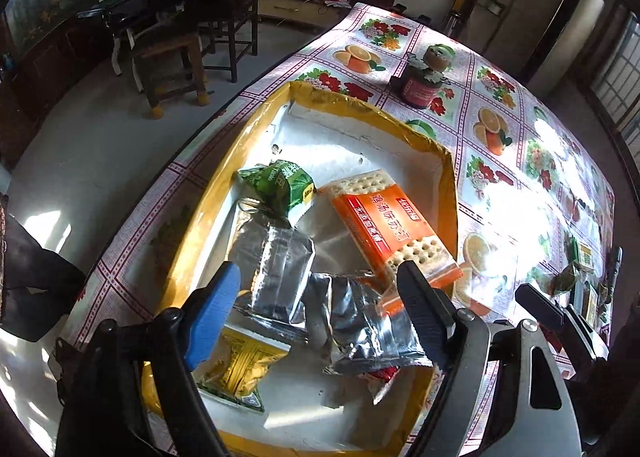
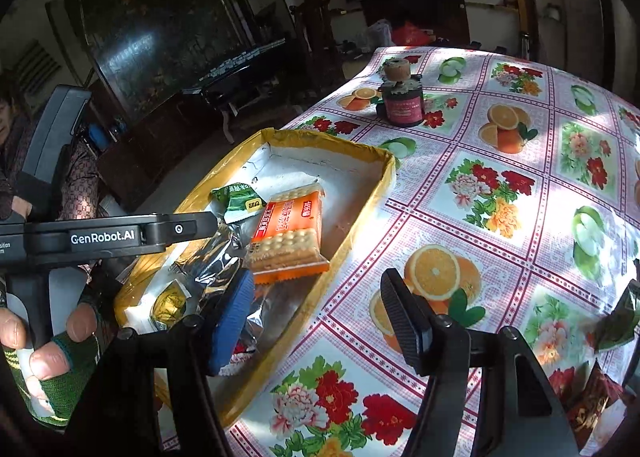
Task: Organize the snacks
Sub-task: 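Move both grippers back to the snack pile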
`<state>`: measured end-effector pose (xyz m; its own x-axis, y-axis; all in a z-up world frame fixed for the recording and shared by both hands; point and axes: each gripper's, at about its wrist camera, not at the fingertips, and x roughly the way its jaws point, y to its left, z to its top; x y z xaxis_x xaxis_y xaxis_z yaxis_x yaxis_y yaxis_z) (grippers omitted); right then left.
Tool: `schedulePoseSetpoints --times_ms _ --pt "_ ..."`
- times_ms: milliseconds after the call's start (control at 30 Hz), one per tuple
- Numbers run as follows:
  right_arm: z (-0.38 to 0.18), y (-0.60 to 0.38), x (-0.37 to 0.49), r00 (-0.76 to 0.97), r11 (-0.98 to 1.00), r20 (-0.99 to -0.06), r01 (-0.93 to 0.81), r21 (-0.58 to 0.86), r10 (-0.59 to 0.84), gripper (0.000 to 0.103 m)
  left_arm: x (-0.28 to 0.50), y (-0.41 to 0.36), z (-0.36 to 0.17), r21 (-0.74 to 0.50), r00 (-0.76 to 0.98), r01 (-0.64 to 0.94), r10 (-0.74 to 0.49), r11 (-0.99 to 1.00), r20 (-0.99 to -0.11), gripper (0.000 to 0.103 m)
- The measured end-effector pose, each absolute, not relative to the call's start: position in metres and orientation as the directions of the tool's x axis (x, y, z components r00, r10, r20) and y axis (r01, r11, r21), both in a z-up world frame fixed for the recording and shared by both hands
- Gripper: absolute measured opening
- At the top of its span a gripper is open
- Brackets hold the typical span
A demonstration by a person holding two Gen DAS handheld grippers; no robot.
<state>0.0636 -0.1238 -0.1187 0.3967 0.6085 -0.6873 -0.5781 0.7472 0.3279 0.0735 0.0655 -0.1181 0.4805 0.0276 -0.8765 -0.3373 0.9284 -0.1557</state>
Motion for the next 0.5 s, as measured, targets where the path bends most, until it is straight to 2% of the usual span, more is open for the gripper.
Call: schedulePoseSetpoints --times_ms 500 --pt "-0.125 -0.256 0.013 0.499 0.829 -0.666 -0.396 0.395 0.555 0.067 0.045 -0.038 -0.114 -0.180 0.483 -0.145 -0.089 0.973 -0.871 0.083"
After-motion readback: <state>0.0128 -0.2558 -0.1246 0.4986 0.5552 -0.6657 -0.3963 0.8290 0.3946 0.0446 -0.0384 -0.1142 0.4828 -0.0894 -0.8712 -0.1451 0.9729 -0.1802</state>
